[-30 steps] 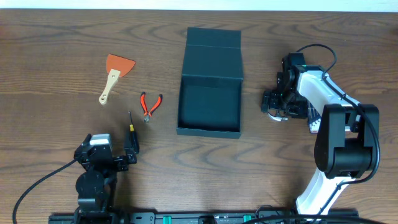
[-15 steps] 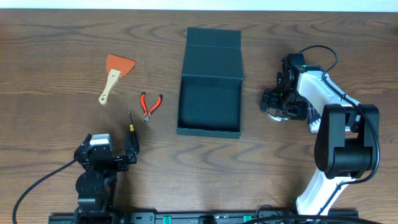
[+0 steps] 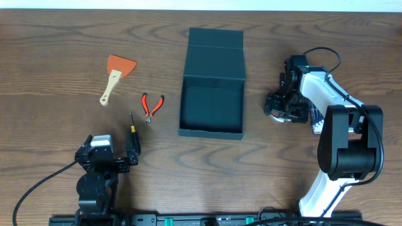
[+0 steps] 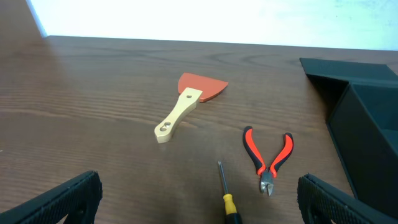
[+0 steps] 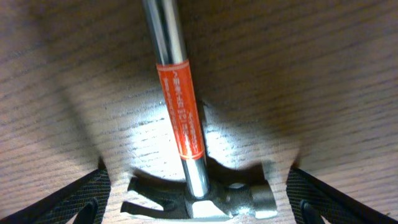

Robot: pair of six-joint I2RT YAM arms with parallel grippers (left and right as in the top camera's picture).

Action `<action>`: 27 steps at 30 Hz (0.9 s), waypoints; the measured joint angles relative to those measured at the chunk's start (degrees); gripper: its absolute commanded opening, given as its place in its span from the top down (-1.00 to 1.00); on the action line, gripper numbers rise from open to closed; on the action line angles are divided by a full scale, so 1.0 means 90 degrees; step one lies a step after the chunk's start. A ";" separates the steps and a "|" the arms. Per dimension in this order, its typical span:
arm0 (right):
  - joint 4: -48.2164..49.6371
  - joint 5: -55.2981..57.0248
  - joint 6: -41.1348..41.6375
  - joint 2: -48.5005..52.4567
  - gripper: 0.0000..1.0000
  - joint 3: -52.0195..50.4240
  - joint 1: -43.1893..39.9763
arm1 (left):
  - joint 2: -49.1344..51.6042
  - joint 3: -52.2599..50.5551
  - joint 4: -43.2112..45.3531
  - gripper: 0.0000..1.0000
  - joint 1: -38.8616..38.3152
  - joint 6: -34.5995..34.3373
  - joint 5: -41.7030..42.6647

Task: Pack container
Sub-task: 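Close the right gripper on the hammer head near the handle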

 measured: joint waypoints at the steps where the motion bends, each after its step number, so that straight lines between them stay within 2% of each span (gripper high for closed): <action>1: -0.0007 -0.0005 0.0012 0.0000 -0.60 0.0000 0.0000 | 0.0000 0.0000 0.0000 -0.97 0.0000 0.0000 0.0000; 10: -0.0041 -0.0029 0.0019 0.0000 -0.53 -0.0005 0.0000 | 0.0000 0.0000 0.0000 -0.97 0.0000 0.0000 0.0000; 27: -0.0049 -0.0022 0.0017 0.0000 -0.60 -0.0007 0.0000 | 0.0000 0.0000 0.0000 -0.97 0.0000 0.0000 0.0000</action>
